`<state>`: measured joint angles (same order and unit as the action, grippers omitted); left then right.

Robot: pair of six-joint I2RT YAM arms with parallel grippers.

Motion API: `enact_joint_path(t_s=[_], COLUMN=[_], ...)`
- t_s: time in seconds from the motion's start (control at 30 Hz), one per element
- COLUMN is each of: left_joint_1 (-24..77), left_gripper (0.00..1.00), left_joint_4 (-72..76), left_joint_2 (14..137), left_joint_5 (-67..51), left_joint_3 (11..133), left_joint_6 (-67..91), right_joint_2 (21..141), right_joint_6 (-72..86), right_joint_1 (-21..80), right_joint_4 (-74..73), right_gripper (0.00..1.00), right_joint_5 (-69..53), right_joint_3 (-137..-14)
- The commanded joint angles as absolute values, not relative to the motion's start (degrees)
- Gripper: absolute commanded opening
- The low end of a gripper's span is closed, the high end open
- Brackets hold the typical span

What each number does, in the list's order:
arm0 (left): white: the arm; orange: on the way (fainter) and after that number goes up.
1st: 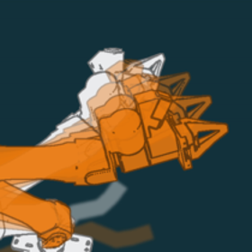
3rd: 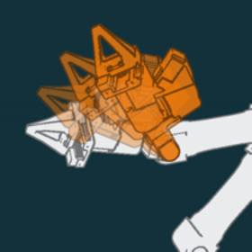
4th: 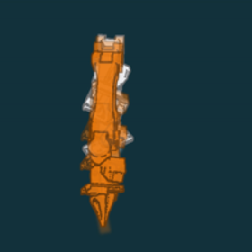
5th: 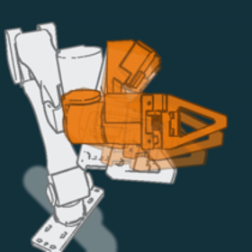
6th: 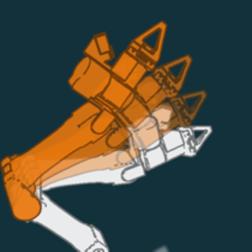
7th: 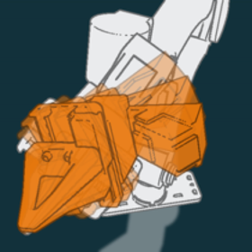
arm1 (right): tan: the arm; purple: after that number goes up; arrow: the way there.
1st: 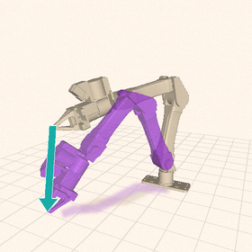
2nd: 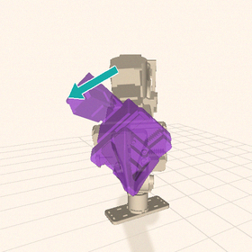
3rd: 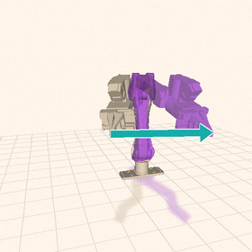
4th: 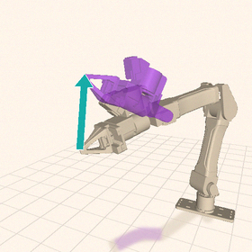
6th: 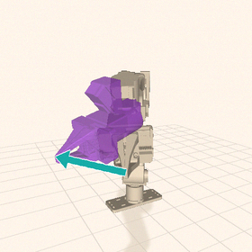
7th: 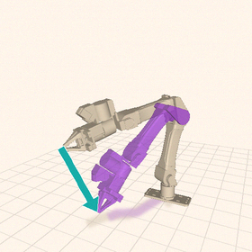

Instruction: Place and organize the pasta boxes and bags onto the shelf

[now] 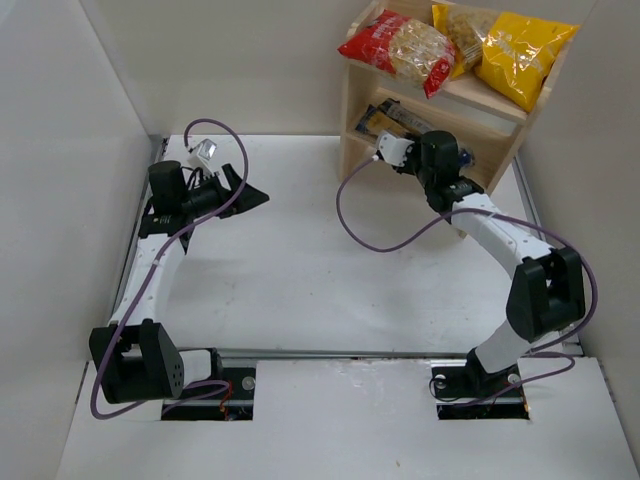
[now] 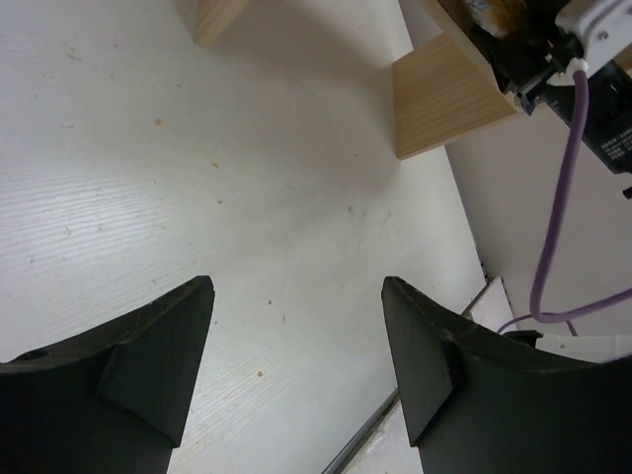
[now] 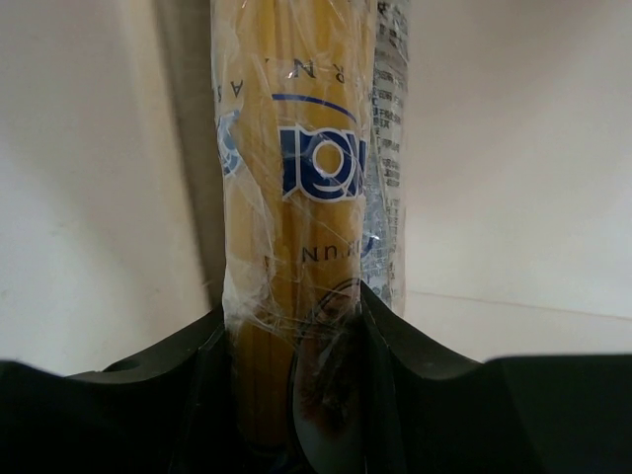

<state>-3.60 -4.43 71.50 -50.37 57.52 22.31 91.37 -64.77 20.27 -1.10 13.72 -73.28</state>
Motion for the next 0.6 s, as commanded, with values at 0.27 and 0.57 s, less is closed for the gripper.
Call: enact_joint_path(t_s=[0.27, 0.57], left_joint_1=[-5.3, -5.4], left_gripper=[0.67, 0.67], left_joint_4=[-2.5, -2.9], left_joint_2=[70.7, 71.4], left_joint_5=[-50.4, -50.7], left_joint_3=[58.5, 58.8], left_joint_6=[21.2, 21.2], right_joint_2=[93.3, 90.4], right_joint_6=[-67.6, -59.2], right_joint_1=[16.7, 17.0], right_joint_4=[8.3, -1.9], right_gripper=[0.62, 0.93], right_joint_5=[10.4, 5.8], right_joint_3=[-77.2, -77.4])
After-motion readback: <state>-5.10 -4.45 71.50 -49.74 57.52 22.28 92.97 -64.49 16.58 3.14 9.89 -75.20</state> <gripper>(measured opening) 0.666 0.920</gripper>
